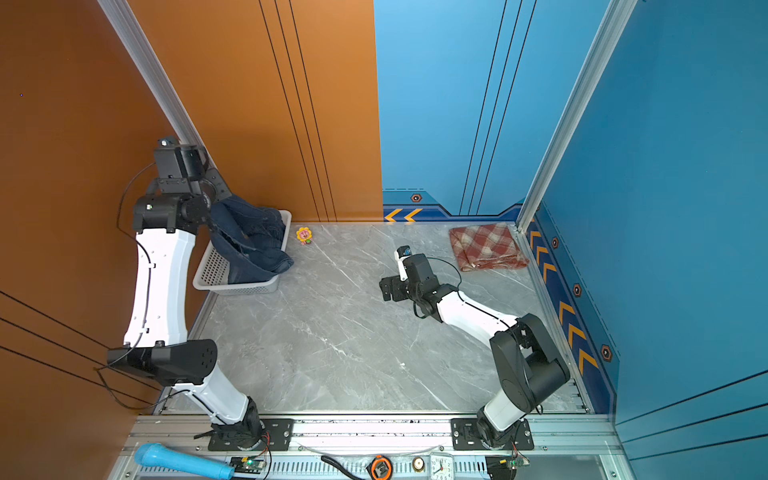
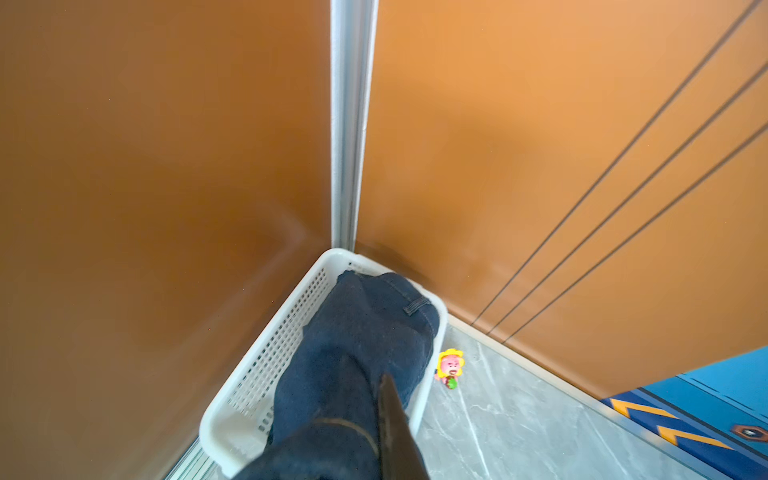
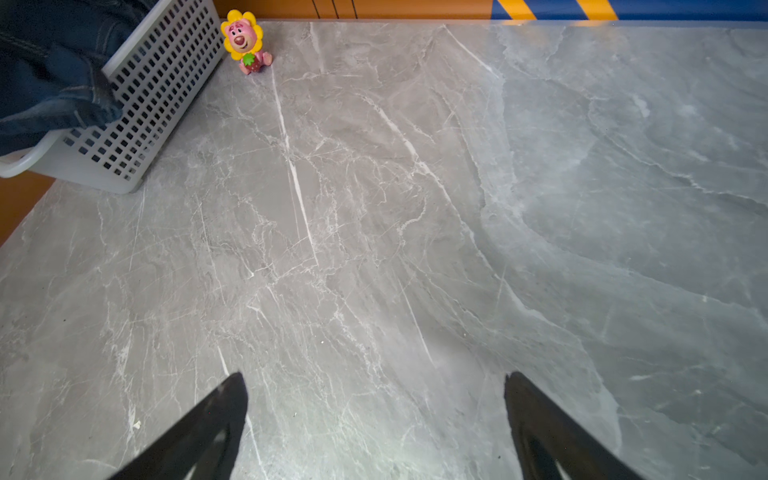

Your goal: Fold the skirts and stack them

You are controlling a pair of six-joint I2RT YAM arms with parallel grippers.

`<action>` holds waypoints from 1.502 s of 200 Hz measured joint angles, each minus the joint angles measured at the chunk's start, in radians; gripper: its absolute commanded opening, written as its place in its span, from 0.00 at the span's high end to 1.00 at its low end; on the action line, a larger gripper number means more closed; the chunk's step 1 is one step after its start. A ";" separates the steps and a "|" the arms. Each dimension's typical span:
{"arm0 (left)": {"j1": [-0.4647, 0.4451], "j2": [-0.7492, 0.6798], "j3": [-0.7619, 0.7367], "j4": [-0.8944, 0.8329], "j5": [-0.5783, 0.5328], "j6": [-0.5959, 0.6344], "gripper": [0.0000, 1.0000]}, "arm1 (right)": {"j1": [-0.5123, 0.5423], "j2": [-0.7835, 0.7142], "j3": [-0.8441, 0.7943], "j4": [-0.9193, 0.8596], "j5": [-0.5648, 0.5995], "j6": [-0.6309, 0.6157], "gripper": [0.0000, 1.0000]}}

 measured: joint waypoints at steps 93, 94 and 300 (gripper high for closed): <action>-0.503 0.183 0.388 0.033 0.012 0.149 1.00 | -0.222 -0.114 -0.058 0.025 -0.008 0.198 0.04; -0.507 0.183 0.388 0.035 0.012 0.150 1.00 | -0.224 -0.116 -0.061 0.026 -0.008 0.200 0.04; -0.525 0.037 -0.498 0.164 0.282 -0.159 1.00 | -0.304 0.024 -0.135 0.047 -0.091 0.281 0.04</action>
